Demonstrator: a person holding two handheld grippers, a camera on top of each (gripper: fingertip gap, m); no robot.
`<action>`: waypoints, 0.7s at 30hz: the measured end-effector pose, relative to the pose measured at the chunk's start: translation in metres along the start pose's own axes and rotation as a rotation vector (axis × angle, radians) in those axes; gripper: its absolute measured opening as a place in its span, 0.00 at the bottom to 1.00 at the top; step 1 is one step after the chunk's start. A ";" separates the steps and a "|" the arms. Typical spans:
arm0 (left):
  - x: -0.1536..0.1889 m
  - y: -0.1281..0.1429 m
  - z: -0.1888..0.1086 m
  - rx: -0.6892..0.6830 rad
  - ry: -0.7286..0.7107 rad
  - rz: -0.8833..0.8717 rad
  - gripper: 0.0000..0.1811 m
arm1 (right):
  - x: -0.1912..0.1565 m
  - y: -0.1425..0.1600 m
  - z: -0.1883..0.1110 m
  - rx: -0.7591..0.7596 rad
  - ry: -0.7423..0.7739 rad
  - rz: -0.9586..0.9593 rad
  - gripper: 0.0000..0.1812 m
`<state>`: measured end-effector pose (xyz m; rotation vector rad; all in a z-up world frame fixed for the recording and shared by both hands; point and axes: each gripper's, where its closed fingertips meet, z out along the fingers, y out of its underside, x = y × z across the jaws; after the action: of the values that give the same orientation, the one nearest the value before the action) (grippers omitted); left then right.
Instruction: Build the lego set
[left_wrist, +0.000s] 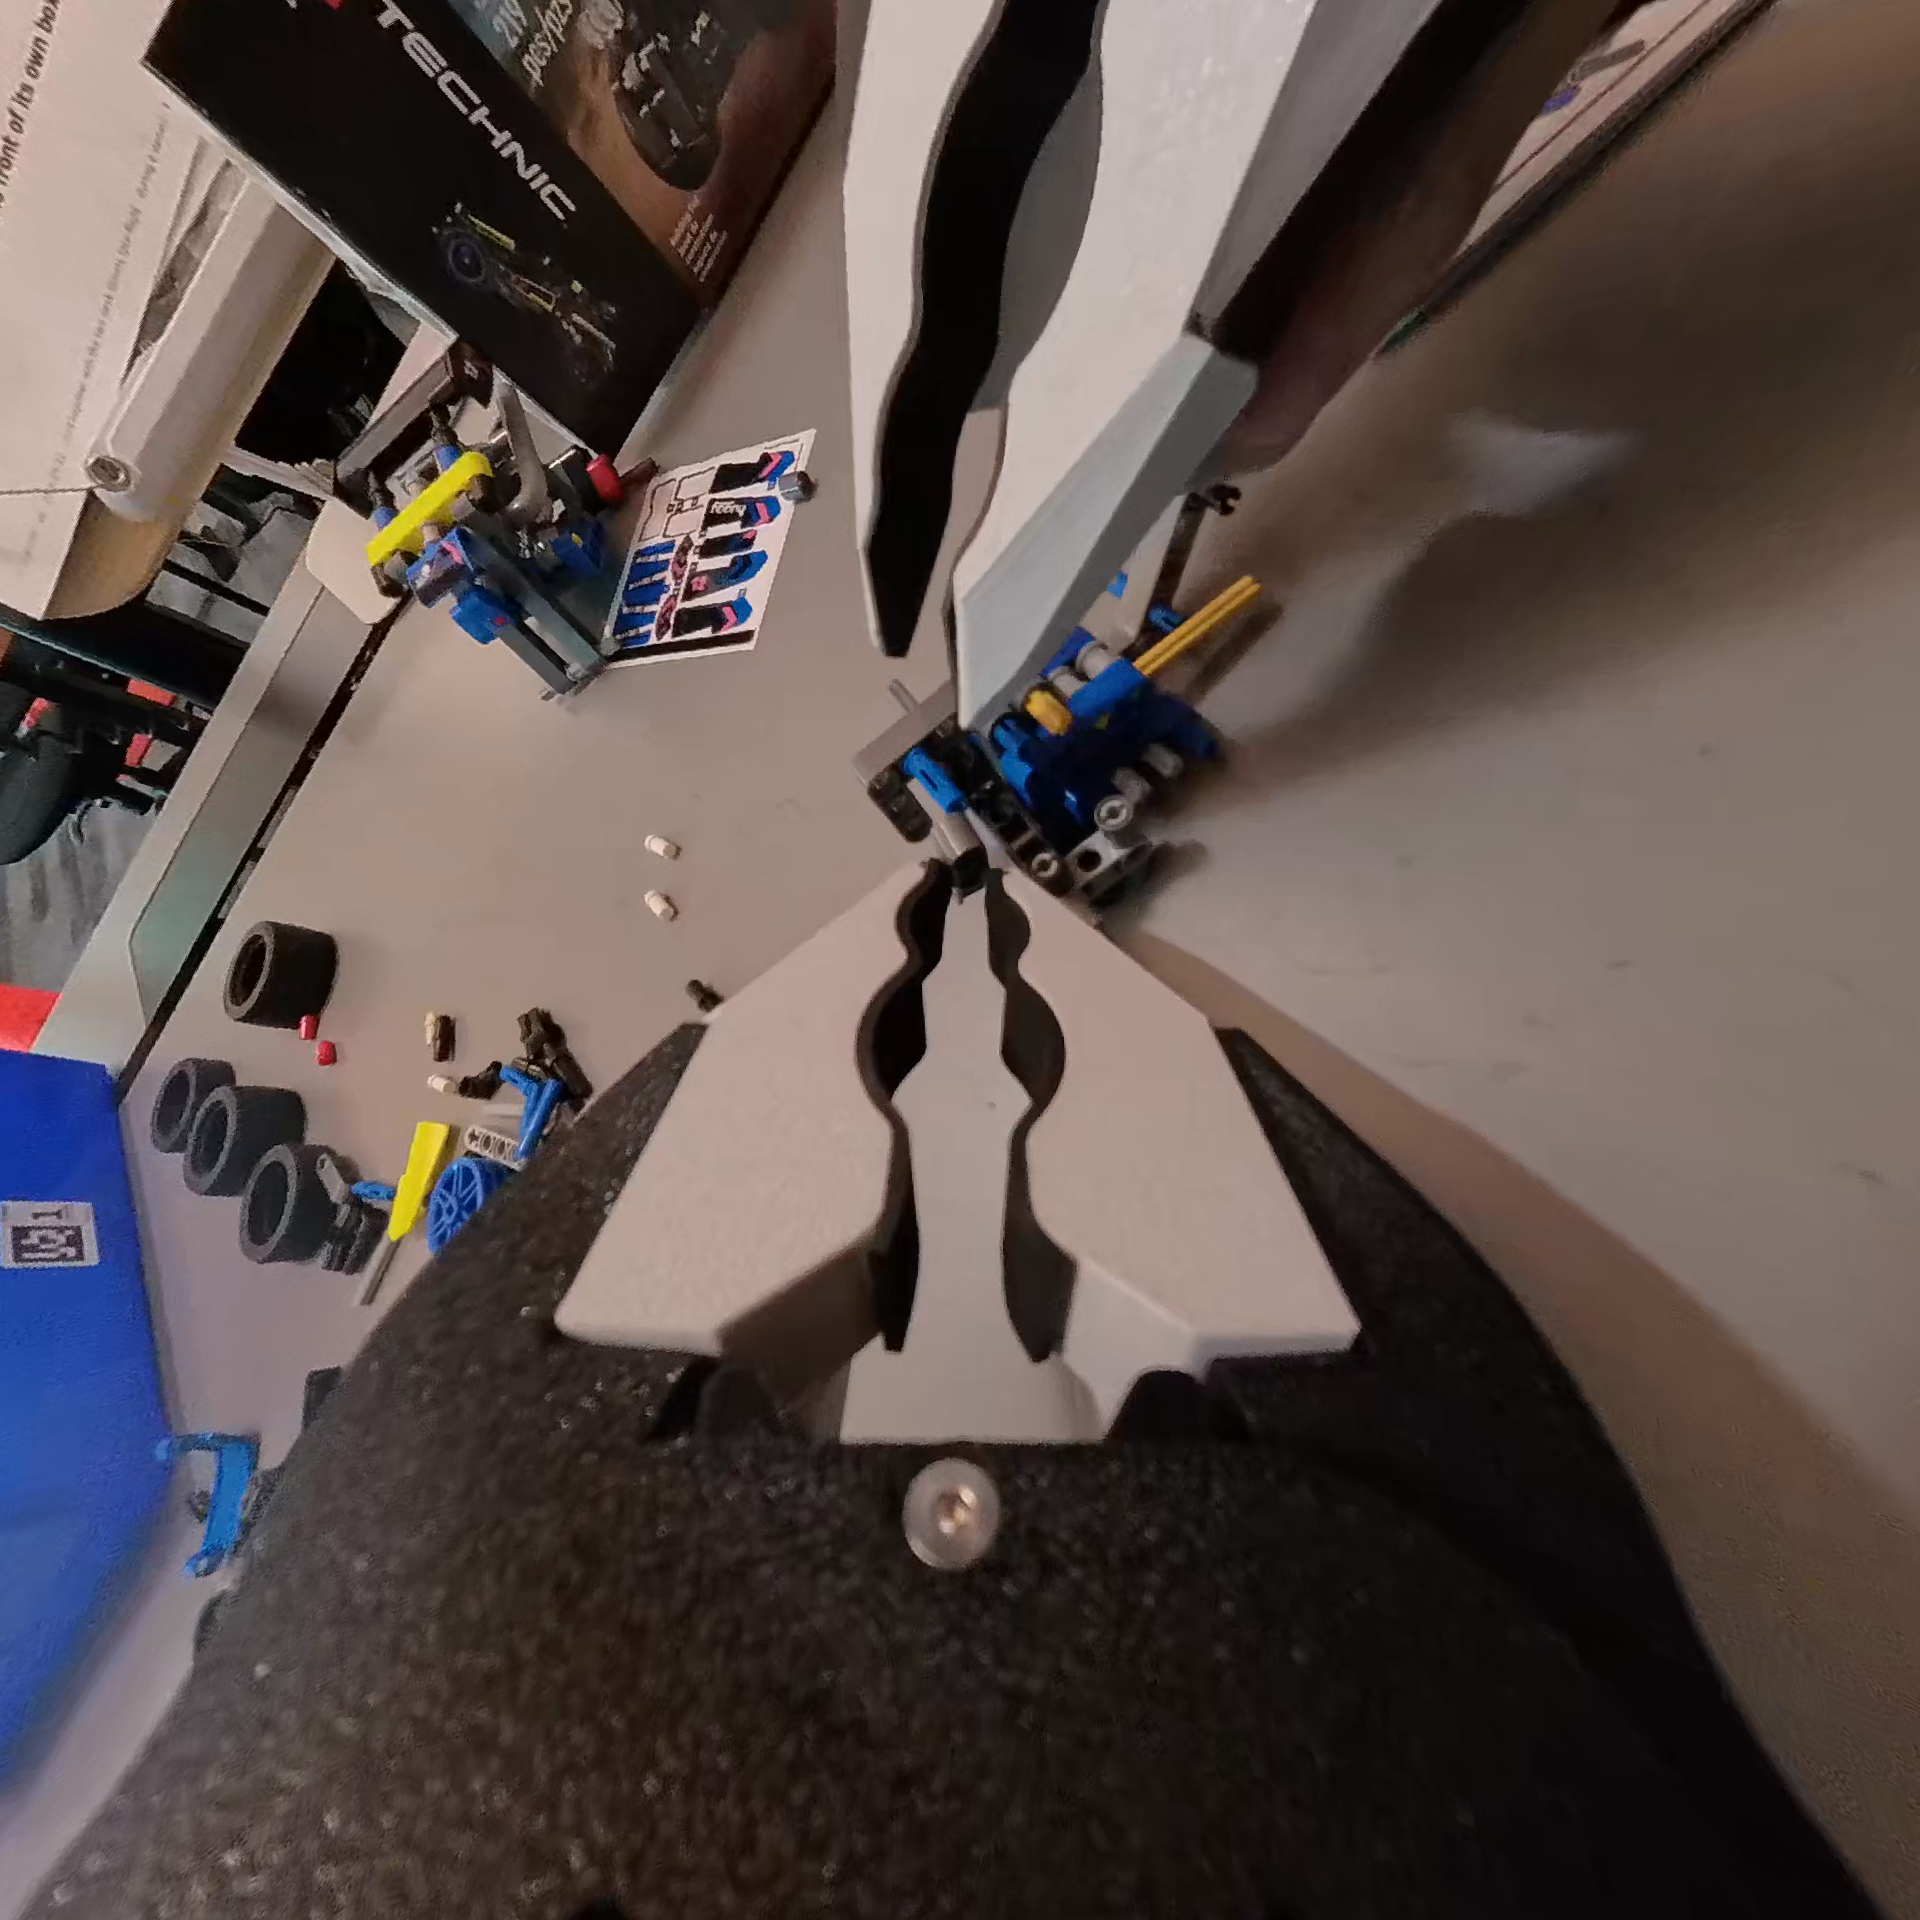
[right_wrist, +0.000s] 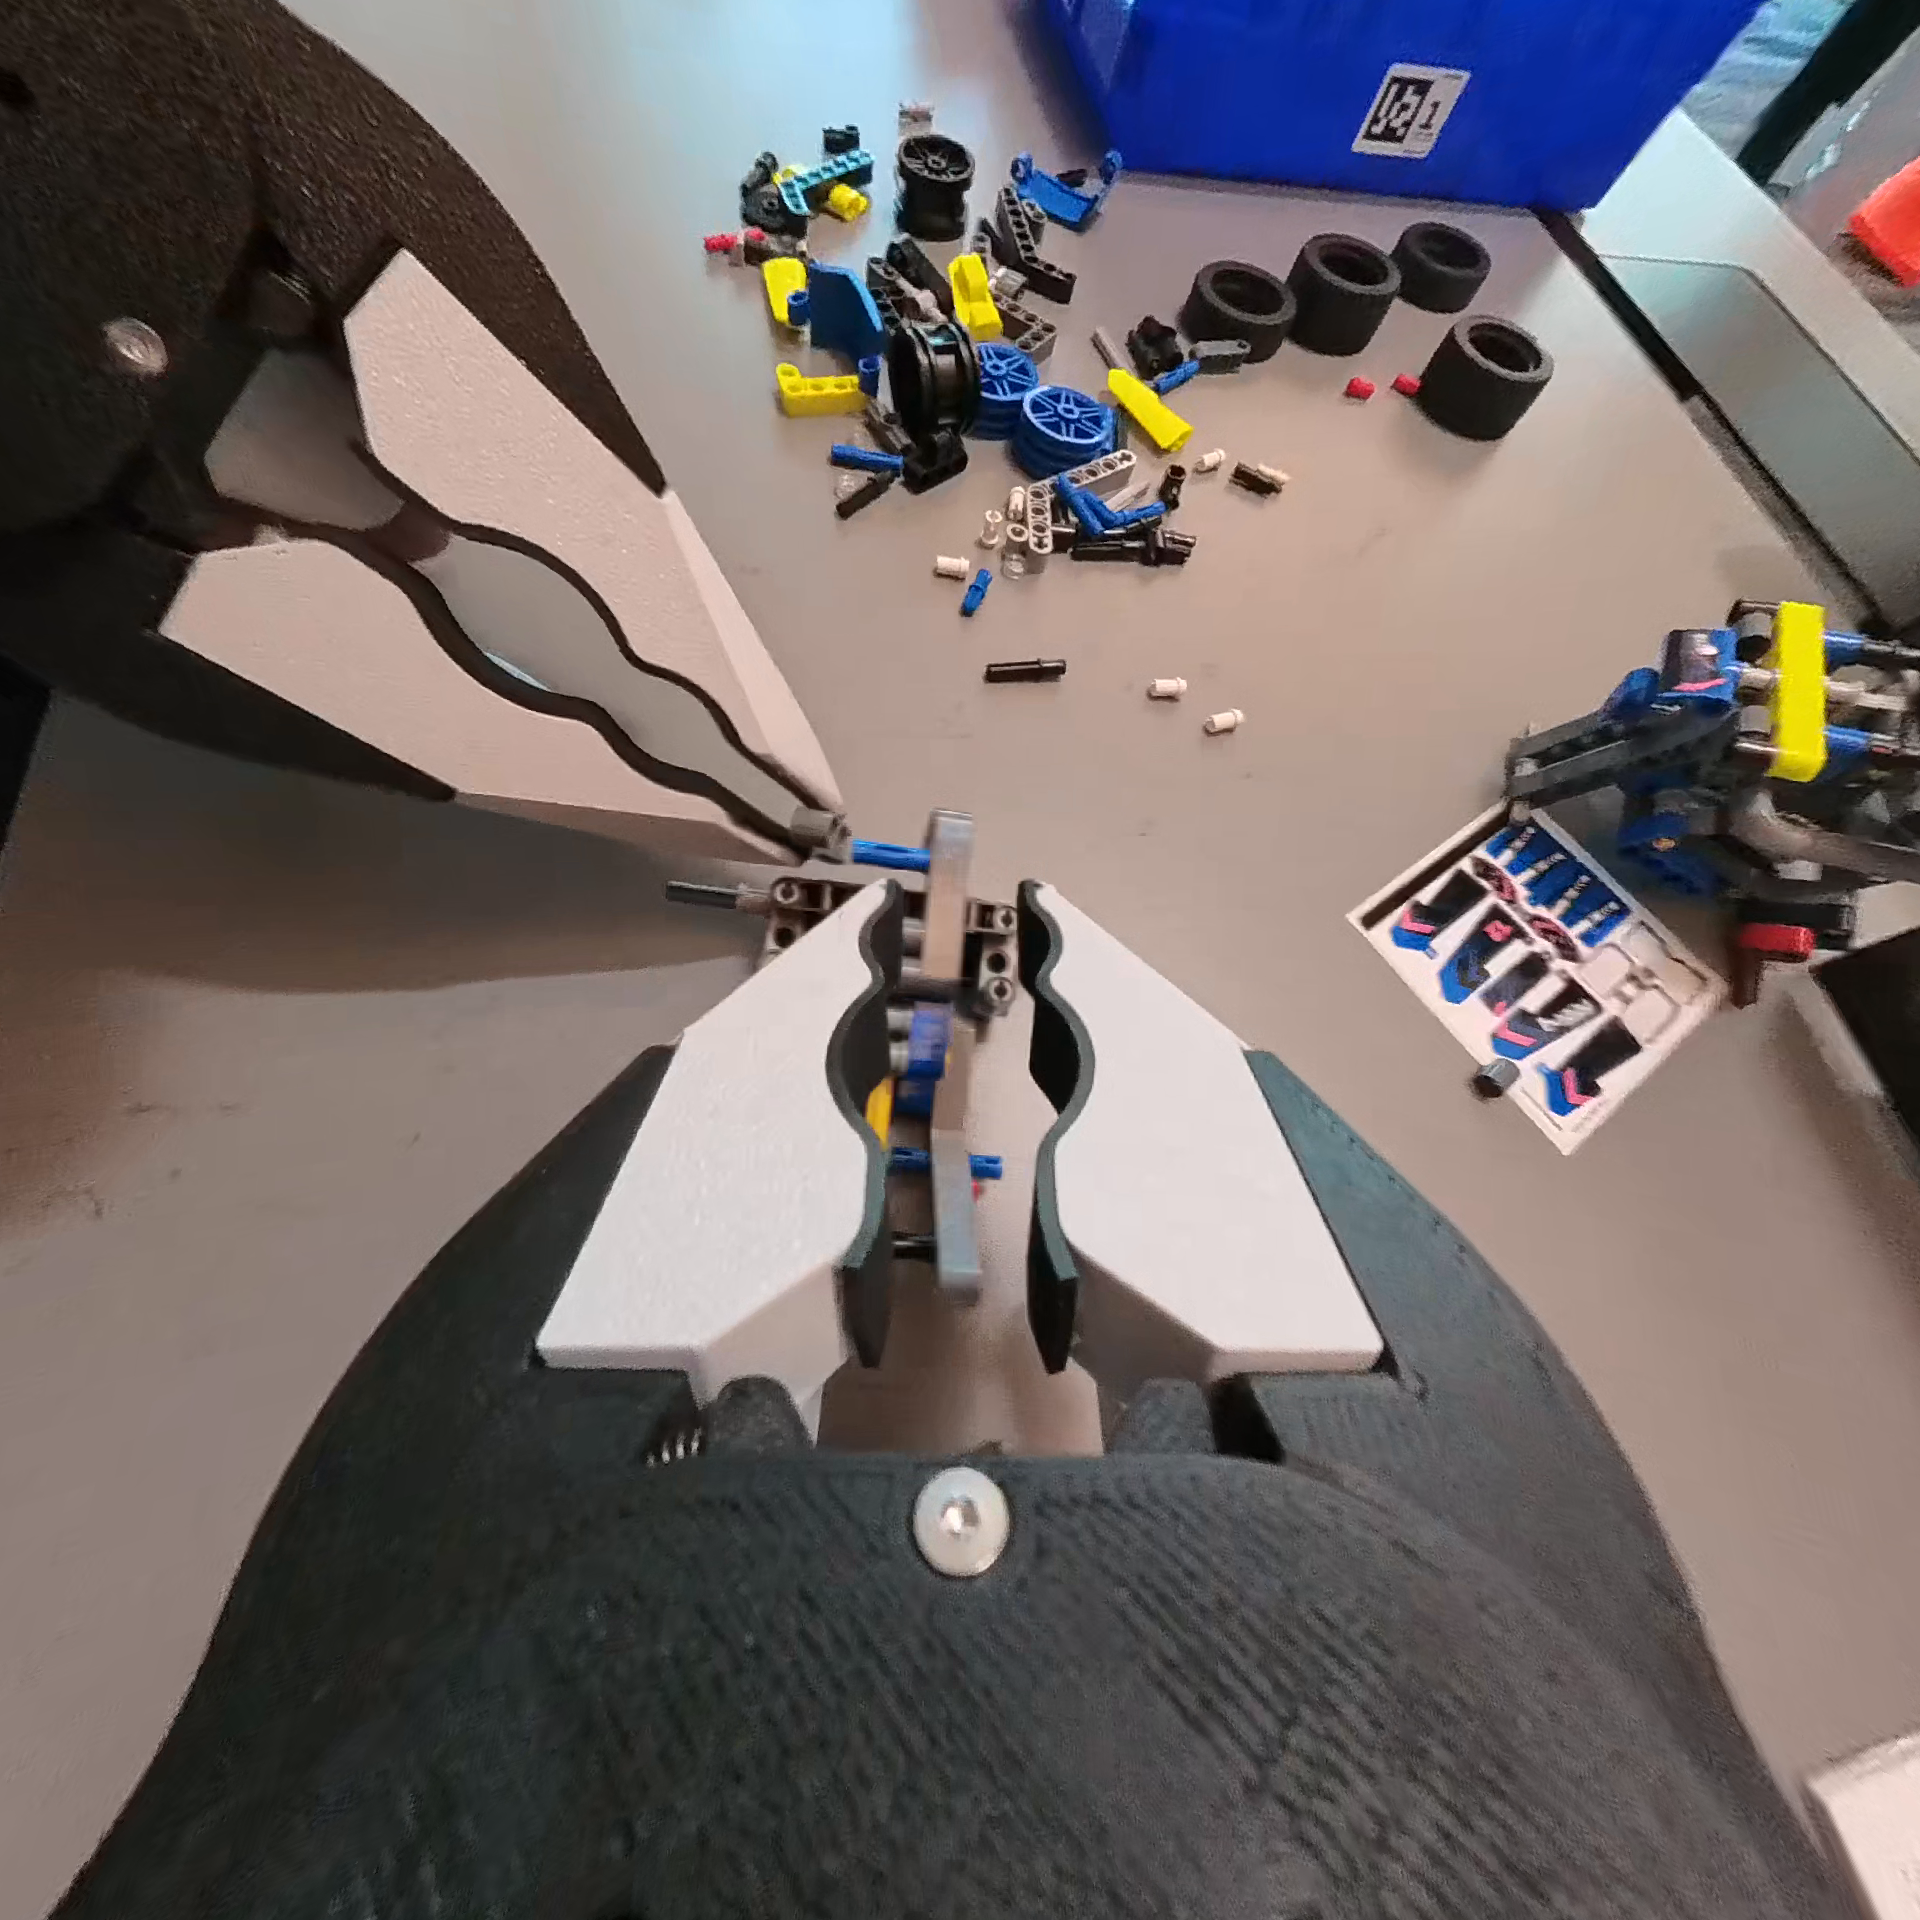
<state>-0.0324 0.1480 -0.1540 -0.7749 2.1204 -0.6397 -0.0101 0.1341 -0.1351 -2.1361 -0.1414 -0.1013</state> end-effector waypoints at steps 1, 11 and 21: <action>0.000 0.000 0.000 -0.001 0.002 0.001 0.03 | -0.003 -0.001 0.000 0.006 -0.033 0.019 0.10; 0.000 0.000 0.004 -0.015 0.020 -0.015 0.03 | -0.006 0.007 0.011 -0.033 -0.053 0.013 0.05; 0.002 0.000 0.002 -0.006 0.029 -0.020 0.03 | -0.008 0.007 0.013 -0.028 -0.055 0.039 0.05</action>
<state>-0.0318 0.1457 -0.1559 -0.7959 2.1444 -0.6590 -0.0164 0.1409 -0.1493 -2.1695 -0.1312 -0.0222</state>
